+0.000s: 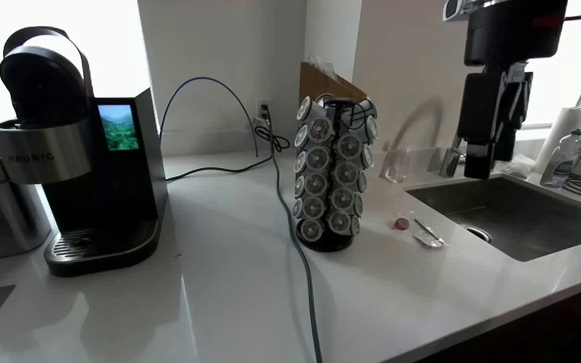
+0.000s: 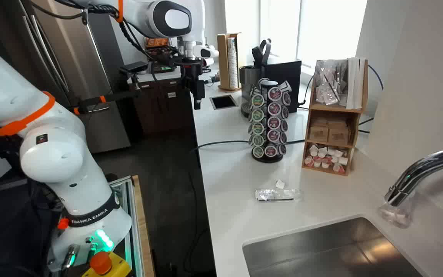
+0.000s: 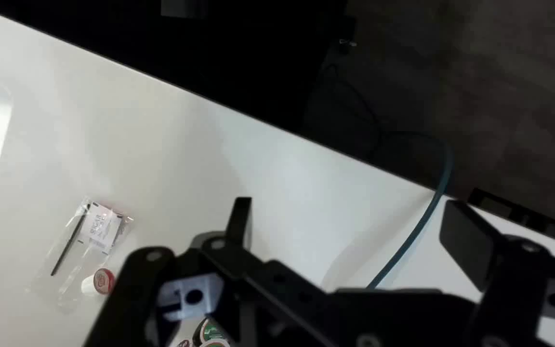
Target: Pick up the circular object on the counter and place it on the bottom compartment of the brown shelf
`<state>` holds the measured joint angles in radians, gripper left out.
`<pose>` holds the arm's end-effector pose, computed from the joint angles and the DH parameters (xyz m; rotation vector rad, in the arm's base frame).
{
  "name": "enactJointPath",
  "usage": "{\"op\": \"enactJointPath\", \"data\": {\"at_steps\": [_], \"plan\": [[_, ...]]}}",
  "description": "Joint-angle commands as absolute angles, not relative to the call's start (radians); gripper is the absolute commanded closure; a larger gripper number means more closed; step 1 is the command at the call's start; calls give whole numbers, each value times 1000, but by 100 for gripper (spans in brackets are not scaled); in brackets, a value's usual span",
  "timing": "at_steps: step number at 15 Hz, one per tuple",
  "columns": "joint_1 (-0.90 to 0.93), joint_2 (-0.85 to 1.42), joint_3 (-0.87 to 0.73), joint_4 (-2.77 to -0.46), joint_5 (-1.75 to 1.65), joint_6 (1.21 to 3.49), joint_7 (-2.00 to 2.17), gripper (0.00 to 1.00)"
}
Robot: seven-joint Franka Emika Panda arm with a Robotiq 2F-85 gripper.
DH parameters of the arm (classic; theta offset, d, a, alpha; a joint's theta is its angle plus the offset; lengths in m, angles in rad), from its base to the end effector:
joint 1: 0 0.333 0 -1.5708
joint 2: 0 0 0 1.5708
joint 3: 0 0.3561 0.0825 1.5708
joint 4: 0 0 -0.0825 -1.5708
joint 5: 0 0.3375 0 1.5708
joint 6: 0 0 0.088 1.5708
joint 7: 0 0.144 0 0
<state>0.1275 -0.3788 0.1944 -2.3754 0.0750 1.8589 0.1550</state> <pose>0.3325 0.1253 0.4724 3.0944 0.1887 -0.2158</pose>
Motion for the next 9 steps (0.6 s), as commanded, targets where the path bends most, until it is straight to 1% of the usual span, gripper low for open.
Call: {"op": "enactJointPath", "data": {"at_steps": [1,9], "plan": [[134,-378,188,-2374,73,1857,157,0],[130,-374,183,-2376,70,1874,152,0]]}}
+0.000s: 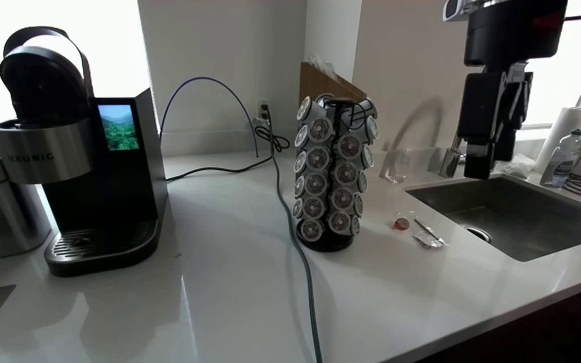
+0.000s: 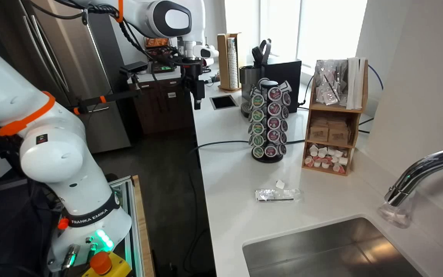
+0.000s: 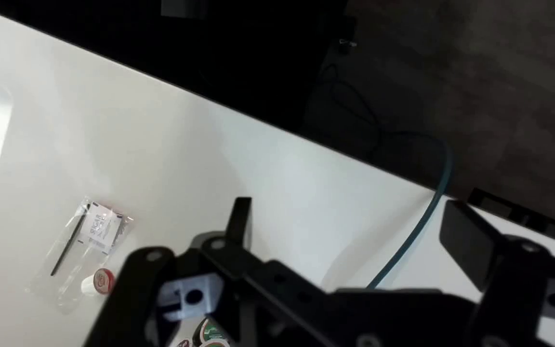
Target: Pick up the circular object on the counter and place it on the bottom compartment of the brown shelf
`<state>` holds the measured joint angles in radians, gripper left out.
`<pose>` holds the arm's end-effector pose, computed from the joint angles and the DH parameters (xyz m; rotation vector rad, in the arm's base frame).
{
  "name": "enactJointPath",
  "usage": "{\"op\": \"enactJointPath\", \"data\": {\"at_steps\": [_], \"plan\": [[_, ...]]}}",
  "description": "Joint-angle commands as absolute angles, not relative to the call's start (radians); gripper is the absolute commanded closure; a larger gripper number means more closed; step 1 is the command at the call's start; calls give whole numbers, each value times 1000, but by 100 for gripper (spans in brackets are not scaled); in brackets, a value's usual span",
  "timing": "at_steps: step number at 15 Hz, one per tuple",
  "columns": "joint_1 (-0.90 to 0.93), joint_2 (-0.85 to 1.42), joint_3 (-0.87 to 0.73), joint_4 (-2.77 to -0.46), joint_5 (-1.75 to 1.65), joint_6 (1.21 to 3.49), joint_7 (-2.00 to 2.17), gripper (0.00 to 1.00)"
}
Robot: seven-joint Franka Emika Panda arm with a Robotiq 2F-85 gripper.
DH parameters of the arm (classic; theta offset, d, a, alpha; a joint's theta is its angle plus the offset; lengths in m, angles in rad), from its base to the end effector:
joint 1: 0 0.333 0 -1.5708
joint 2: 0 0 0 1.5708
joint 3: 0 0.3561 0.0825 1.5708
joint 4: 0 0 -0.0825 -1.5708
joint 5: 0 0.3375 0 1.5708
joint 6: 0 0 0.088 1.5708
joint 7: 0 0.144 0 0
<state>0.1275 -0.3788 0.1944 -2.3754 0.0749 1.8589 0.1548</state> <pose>0.3325 0.1253 0.4724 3.0943 0.1890 -0.2158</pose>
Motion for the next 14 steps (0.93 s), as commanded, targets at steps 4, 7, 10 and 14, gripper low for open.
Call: {"op": "enactJointPath", "data": {"at_steps": [4,7,10,14], "plan": [[93,-356,146,-2395,11,1967,116,0],[73,-326,97,-2389,-69,1890,-25,0],[62,-295,34,-2393,-128,1902,-231,0],[43,-232,-47,-2399,-176,2050,-488,0]]}}
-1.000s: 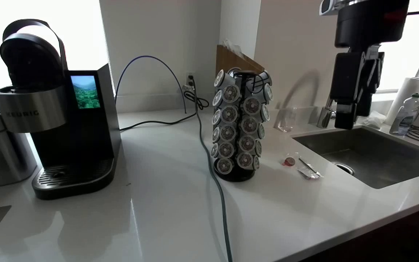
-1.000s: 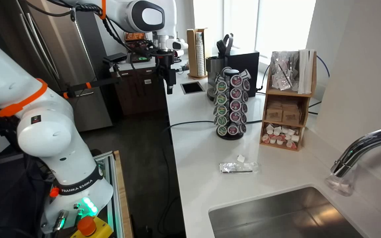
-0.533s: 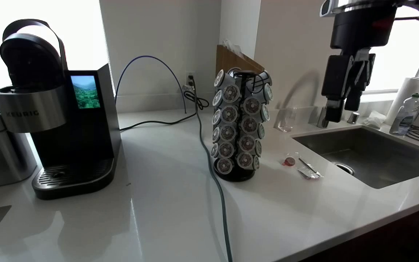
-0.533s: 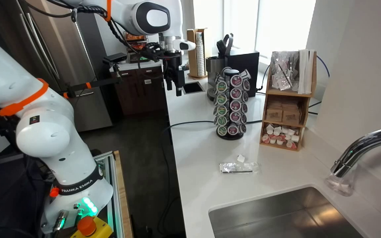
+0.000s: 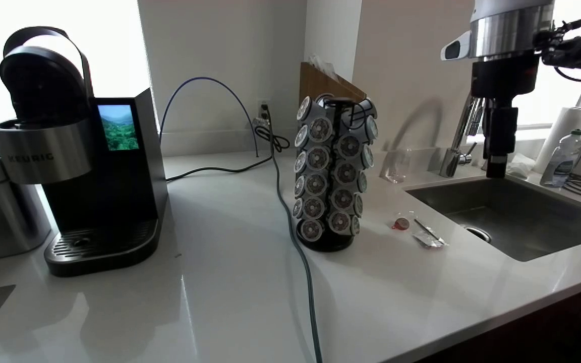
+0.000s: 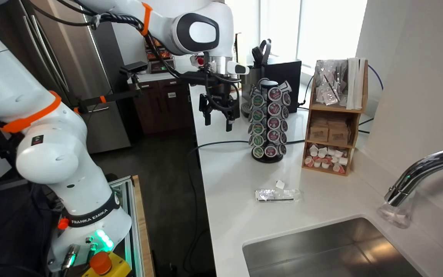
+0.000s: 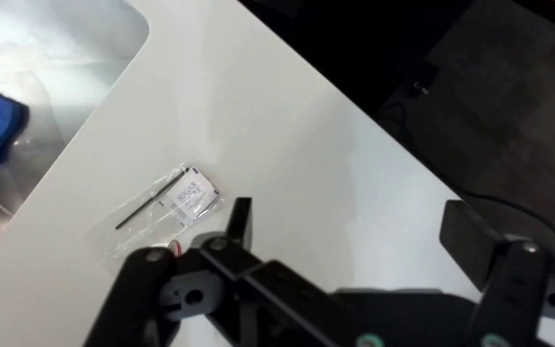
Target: Pick up the circular object on the counter and place it on the bottom compartment of the brown shelf
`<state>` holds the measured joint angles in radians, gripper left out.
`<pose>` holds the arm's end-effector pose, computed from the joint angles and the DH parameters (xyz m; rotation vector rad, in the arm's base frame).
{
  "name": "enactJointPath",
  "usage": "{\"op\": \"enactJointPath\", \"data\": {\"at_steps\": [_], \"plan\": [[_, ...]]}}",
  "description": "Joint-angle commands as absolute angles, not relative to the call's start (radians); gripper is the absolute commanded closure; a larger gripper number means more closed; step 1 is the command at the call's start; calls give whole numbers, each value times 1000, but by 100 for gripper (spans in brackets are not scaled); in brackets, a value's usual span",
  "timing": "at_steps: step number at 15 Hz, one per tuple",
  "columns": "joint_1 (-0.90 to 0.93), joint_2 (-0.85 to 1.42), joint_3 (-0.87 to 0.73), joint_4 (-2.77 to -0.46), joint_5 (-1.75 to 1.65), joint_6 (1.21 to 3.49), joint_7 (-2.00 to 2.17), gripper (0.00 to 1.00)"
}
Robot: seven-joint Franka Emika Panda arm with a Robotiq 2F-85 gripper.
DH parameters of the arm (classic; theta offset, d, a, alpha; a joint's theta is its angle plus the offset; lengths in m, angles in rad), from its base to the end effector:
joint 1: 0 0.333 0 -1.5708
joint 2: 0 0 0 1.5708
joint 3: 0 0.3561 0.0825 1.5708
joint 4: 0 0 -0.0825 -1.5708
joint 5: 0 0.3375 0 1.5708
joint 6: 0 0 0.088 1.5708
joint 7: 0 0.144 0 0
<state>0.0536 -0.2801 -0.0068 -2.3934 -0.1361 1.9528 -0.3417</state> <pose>0.3770 0.0039 0.4390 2.9582 0.6769 -0.2680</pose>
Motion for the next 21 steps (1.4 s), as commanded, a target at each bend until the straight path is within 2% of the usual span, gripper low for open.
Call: {"op": "enactJointPath", "data": {"at_steps": [1,6,7,8,15,21], "plan": [[38,-208,-71,-2397,-172,2102,-558,0],[6,-88,-163,-2399,-23,2366,-860,0],[2,-54,-177,-2383,72,2370,-912,0],[-10,-112,-139,-2400,-28,2332,-817,0],[-20,-100,-129,-2392,-15,2339,-832,0],[-41,30,-151,-2355,166,2514,-1013,0]]}}
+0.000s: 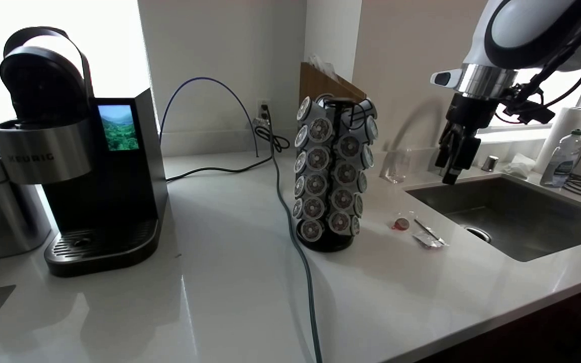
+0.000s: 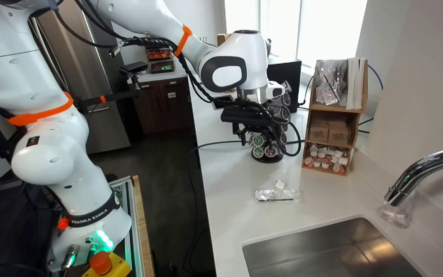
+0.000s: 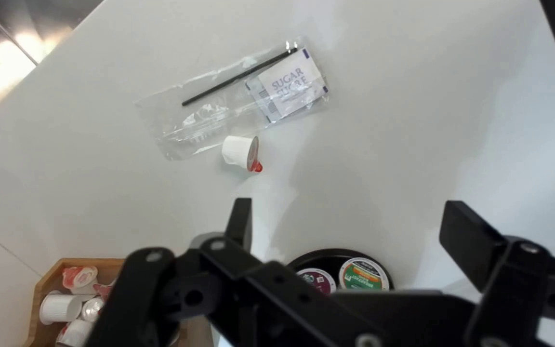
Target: Pick up the circular object on the counter and place it on the bottom compartment of the brown shelf
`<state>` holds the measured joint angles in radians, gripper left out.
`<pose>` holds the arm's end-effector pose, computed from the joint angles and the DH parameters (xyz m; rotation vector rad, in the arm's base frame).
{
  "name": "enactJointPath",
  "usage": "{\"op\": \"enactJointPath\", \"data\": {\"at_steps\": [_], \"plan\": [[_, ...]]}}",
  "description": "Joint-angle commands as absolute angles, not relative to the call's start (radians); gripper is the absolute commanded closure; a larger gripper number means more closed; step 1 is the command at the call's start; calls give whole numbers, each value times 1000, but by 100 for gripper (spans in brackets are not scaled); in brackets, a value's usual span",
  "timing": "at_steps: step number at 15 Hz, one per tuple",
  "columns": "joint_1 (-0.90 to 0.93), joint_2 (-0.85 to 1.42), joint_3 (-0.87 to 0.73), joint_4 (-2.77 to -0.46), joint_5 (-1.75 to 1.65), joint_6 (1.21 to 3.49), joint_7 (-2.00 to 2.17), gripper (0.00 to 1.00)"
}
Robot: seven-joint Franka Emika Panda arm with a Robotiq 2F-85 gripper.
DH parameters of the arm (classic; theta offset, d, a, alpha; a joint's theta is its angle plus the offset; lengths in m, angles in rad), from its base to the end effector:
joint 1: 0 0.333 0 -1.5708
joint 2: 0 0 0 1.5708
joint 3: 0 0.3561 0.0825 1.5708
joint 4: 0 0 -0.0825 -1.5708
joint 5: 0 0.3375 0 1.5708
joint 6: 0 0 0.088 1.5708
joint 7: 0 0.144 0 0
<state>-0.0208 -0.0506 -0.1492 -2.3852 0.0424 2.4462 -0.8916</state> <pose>0.4621 -0.0786 0.3854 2.9283 1.0529 0.1777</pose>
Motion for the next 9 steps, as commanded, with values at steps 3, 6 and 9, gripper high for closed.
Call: {"op": "enactJointPath", "data": {"at_steps": [3,6,9], "plan": [[-71,94,-127,-2334,377,2572,-1235,0],[-127,171,-93,-2289,564,2579,-1426,0],[-178,244,-61,-2246,642,2574,-1523,0]]}}
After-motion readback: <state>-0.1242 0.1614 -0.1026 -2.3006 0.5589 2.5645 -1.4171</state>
